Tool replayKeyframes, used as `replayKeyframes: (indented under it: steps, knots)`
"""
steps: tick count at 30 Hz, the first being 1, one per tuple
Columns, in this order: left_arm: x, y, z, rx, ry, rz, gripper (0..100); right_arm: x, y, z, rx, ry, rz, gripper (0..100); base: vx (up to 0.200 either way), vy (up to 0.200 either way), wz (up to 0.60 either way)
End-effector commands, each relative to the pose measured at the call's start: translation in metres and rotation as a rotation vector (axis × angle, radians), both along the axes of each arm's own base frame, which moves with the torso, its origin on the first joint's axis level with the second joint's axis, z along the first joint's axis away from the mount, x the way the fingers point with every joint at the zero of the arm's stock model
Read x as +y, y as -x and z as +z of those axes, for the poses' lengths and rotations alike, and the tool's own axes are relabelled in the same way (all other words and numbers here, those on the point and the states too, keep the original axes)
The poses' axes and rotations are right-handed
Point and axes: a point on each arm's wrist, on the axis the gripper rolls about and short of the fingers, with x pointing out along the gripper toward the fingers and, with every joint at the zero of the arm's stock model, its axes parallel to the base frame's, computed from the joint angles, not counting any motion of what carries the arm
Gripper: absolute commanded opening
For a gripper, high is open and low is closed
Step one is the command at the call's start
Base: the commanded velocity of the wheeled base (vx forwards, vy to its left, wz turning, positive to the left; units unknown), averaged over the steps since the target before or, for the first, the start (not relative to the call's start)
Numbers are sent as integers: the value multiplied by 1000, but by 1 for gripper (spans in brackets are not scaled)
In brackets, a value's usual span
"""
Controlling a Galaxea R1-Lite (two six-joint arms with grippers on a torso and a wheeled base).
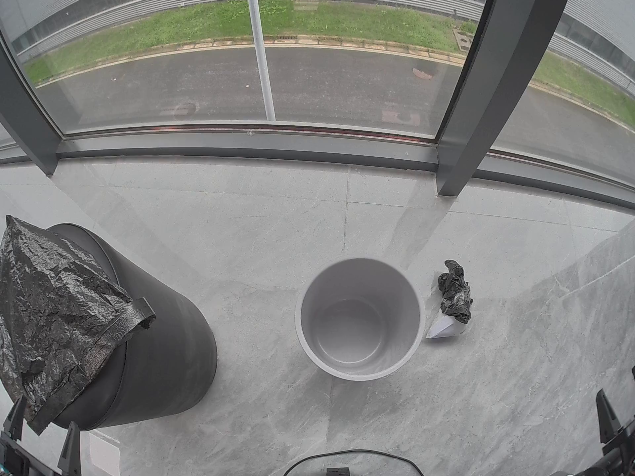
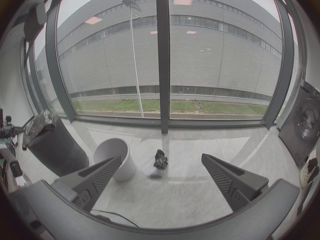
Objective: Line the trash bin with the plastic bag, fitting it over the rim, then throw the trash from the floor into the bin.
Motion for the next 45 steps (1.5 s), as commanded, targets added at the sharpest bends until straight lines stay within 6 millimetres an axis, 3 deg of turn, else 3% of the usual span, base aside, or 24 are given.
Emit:
replayKeyframes:
  steps: [1, 3, 4, 8, 12, 16, 17, 20, 23, 31, 39, 45]
  knots:
    - [0, -2, -5, 24, -18, -34, 100, 0, 10, 97, -150, -179, 35, 100, 0, 0, 0]
    - [-1, -2, -5, 24, -20, -38, 100, 0, 4, 115, -133, -174, 52, 100, 0, 0, 0]
    - [-1, -2, -5, 24, -20, -40, 100, 1, -10, 124, -87, -97, 84, 100, 0, 0, 0]
    - [-1, -2, -5, 19, -20, -41, 100, 3, -42, 128, 18, -29, 150, 100, 0, 0, 0]
    - [-1, -2, 0, 6, -10, -51, 100, 13, -74, 142, -16, -81, 288, 100, 0, 0, 0]
    - [0, 1, 107, -105, 244, -155, 100, 27, -108, 145, 15, -81, 366, 100, 0, 0, 0]
    - [0, -2, 114, -62, 196, -172, 100, 32, -113, 144, 21, -83, 395, 100, 0, 0, 0]
    - [-1, -15, 104, 62, 22, -193, 100, 39, -117, 139, 40, -86, 440, 100, 0, 0, 0]
    - [-4, -39, 78, 215, -220, -254, 100, 46, -122, 122, 83, -79, 480, 100, 0, 0, 0]
    - [-15, -81, 82, 347, -472, -397, 100, 48, -125, 115, 110, -84, 478, 100, 0, 0, 0]
    - [-24, -109, 81, 383, -631, -406, 100, 47, -125, 112, 120, -84, 462, 100, 0, 0, 0]
    - [-34, -139, 91, 355, -731, -405, 100, 48, -127, 110, 135, -81, 461, 100, 0, 0, 0]
